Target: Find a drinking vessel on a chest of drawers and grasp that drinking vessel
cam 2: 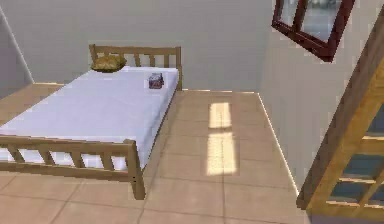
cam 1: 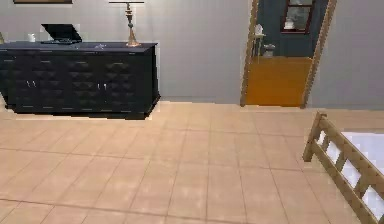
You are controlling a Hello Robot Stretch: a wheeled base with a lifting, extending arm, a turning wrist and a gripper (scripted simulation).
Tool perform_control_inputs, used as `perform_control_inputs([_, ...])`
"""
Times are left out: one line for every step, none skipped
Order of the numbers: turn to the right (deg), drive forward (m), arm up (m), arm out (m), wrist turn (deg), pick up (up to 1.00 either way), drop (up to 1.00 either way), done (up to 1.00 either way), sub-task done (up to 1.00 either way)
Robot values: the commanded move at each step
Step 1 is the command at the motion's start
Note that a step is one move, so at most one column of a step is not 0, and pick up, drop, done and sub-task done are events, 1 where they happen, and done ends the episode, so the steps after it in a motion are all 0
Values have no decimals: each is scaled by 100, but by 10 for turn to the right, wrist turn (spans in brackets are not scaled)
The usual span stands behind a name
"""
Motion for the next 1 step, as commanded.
perform_control_inputs([0,100,0,0,0,0,0,0,0])
